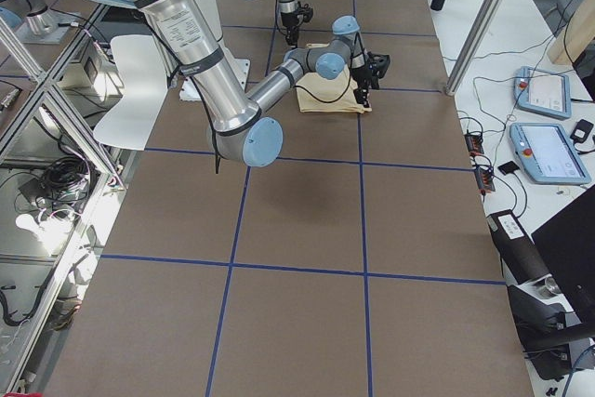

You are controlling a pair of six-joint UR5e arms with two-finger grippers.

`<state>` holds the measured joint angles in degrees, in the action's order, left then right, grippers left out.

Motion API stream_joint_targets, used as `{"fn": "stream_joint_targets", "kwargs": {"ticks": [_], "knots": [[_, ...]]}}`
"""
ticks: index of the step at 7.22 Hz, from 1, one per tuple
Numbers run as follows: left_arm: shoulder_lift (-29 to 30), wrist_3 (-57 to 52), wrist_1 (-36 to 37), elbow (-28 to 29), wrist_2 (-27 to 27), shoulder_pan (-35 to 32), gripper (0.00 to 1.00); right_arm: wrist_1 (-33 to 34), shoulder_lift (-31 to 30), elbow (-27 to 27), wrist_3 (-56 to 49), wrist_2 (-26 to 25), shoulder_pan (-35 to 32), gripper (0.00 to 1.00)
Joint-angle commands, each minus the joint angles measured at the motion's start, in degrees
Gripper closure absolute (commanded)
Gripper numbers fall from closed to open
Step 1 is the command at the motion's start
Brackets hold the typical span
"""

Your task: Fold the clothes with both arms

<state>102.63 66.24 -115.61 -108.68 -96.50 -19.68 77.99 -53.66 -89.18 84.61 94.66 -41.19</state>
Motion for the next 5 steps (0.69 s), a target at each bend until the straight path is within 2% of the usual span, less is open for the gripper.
{"fn": "stream_joint_targets", "kwargs": {"ticks": [1,3,5], "knots": [[-0.14,-0.14,0.04,-0.04,0.08,-0.01,1.0,-0.3,-0.04,0.05,0.03,0.0,0.06,0.0],[-0.76,-1.11,0.65,-0.74,0.26,-2.8,1.0,-1.35,-0.04,0.06,0.03,0.0,0.23,0.0],[-1.02,-12.38,1.18,2.48,0.26,-11.91,1.0,-1.44,-0.12,0.14,-0.06,0.0,0.23,0.0]]}}
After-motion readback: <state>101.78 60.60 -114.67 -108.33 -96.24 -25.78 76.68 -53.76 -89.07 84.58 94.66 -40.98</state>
